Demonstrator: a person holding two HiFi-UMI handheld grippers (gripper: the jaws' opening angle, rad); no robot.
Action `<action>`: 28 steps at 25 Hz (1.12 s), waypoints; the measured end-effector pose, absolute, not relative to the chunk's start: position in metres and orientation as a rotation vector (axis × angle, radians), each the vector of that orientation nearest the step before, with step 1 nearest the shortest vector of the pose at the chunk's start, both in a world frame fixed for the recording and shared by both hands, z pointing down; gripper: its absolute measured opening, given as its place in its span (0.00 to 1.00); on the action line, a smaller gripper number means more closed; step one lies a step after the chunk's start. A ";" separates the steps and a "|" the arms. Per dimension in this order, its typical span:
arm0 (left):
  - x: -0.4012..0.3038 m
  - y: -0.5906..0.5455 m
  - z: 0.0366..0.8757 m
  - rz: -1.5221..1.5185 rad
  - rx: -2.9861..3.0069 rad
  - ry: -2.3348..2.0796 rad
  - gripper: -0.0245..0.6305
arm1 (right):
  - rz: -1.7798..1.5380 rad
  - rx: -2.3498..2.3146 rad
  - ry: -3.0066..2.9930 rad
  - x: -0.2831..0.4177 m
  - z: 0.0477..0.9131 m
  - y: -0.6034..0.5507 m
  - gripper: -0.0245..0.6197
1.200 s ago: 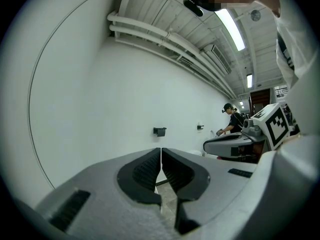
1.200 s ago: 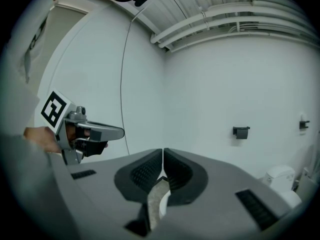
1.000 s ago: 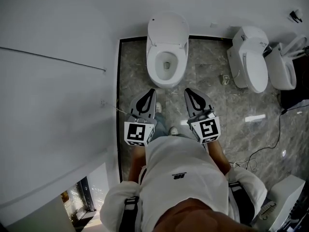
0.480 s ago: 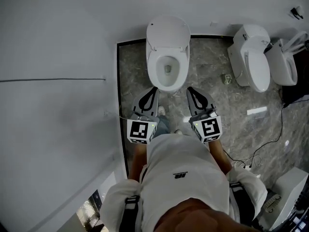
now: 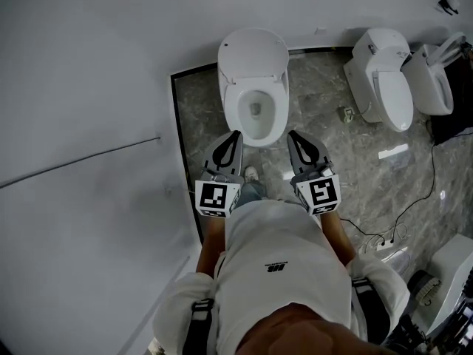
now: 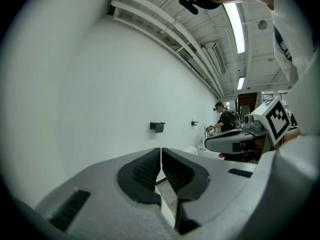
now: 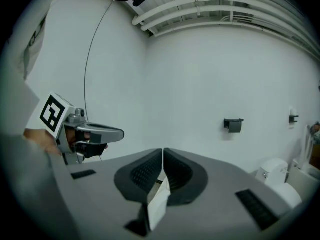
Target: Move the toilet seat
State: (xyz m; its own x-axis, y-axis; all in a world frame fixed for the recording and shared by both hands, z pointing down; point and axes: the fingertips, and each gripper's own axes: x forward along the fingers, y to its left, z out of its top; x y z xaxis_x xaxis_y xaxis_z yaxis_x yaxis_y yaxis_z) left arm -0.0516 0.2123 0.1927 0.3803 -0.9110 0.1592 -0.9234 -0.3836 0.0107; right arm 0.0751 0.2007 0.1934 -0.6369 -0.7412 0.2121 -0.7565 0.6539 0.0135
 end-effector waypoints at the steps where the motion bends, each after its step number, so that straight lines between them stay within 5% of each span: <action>1: -0.055 0.207 0.195 0.191 2.531 -1.675 0.09 | 0.117 1.234 -2.665 0.072 0.195 0.197 0.09; 28: -0.072 0.137 0.285 0.245 2.530 -1.488 0.09 | 0.292 1.346 -2.437 0.057 0.289 0.154 0.09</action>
State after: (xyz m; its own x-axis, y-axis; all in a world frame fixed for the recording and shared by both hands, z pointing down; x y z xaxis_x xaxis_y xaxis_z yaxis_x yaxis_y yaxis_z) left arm -0.0718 0.1373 0.2847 0.4808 -0.8434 0.2398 -0.8758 -0.4752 0.0845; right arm 0.0570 0.1541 0.2887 -0.4932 -0.7778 0.3897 -0.8479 0.5300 -0.0152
